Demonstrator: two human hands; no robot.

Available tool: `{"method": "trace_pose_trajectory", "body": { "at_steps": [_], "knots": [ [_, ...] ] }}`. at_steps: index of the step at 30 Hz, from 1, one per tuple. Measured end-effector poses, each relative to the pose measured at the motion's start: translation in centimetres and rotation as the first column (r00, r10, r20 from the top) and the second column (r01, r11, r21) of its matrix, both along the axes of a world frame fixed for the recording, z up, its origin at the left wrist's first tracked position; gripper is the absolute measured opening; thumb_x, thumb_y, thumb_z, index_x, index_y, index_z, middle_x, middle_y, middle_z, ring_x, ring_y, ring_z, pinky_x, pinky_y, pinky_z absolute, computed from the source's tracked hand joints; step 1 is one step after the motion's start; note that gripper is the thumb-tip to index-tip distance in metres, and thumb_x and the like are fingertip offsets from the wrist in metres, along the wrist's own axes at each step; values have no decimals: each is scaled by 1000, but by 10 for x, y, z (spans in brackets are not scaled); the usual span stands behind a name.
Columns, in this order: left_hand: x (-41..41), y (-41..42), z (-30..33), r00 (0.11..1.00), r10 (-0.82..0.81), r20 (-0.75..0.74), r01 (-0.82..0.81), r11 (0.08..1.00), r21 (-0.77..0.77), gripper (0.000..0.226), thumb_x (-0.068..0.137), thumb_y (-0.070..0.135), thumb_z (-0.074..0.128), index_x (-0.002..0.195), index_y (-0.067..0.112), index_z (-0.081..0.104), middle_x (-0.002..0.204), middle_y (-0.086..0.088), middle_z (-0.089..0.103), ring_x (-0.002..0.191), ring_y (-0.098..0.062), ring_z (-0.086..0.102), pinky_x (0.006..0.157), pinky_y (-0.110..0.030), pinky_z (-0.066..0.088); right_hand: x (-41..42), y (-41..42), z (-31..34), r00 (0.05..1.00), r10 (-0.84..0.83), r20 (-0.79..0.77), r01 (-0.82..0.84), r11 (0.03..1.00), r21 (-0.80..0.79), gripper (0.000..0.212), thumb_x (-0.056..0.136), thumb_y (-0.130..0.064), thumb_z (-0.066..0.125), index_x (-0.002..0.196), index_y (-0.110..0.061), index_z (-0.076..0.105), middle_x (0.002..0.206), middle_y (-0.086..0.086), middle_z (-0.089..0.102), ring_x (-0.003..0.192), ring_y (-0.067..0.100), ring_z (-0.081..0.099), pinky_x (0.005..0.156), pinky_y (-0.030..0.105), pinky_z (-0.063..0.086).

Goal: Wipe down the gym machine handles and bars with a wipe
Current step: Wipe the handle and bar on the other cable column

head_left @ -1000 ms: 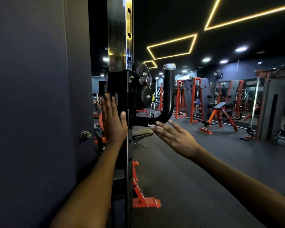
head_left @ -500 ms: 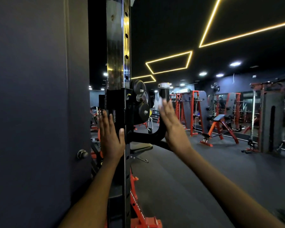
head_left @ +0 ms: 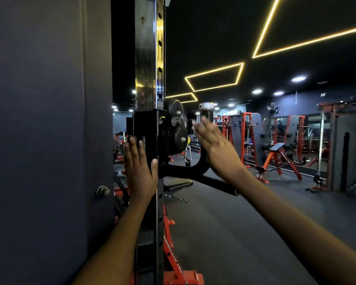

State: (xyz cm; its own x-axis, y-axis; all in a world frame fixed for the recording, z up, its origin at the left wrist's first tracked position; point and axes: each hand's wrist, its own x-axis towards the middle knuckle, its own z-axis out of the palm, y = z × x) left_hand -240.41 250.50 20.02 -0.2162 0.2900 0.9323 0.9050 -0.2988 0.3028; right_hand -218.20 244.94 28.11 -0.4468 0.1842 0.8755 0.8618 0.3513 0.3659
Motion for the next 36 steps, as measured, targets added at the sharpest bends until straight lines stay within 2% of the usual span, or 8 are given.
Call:
{"method": "trace_pose_trajectory", "body": {
  "at_steps": [5,8,11,16,22,27,33,36],
  "knots": [
    [8,-1,3,986,108,-129,-111,994,-19,65,100,44,21,153,8,9,161,-10,-4,148,-17,-16,120,-39,-12,9,-17,-84,910,343,-232,-378,917,-126,66,73,9,25,132,-2,51,142,9,44,136,23,34,114,27,23],
    [9,4,1,962,148,-230,-158,987,-27,62,102,44,14,151,7,14,160,-9,7,149,-17,-5,117,-37,-18,-5,-25,-42,507,476,-718,-564,814,141,48,84,14,31,119,-2,59,130,5,51,118,10,50,99,9,38],
    [7,5,2,951,182,-251,-196,980,-32,62,102,42,15,149,3,21,158,-11,19,147,-19,12,117,-38,-19,-6,-17,40,131,361,-923,-758,637,141,38,91,7,44,123,-9,58,132,3,52,97,-1,54,78,9,50],
    [9,2,2,950,192,-245,-198,980,-1,59,101,38,22,149,3,20,158,-10,23,146,-18,14,117,-37,-19,-8,-13,38,124,311,-942,-868,495,49,38,97,1,37,130,-10,53,98,-15,59,72,-17,59,62,6,48],
    [9,2,1,948,225,-224,-218,974,56,56,101,34,25,151,9,19,160,-2,7,149,-13,-11,118,-36,-14,-34,5,-73,-100,284,-954,-818,523,241,41,97,2,38,136,-8,47,138,0,50,129,11,44,110,29,34],
    [1,3,-13,941,287,-179,-281,958,59,56,98,30,27,149,7,29,158,-7,11,148,-11,-15,118,-32,-16,-56,29,-102,-178,146,-973,-888,402,222,28,96,3,40,103,-11,64,94,-3,64,85,1,60,79,19,45],
    [-4,5,-19,925,305,-226,-305,952,35,54,100,31,24,149,9,28,159,-9,14,148,-13,-16,118,-32,-14,-102,43,-102,9,-110,-994,-990,137,-24,18,93,7,44,105,9,58,104,20,62,104,32,60,86,33,51],
    [-5,4,-22,926,288,-244,-285,957,47,54,100,30,25,149,9,29,158,-10,19,148,-14,-16,118,-31,-15,-105,39,-92,-214,-174,-961,-977,42,210,29,94,10,36,93,-7,60,88,6,64,85,15,61,93,32,46]
  ]
}}
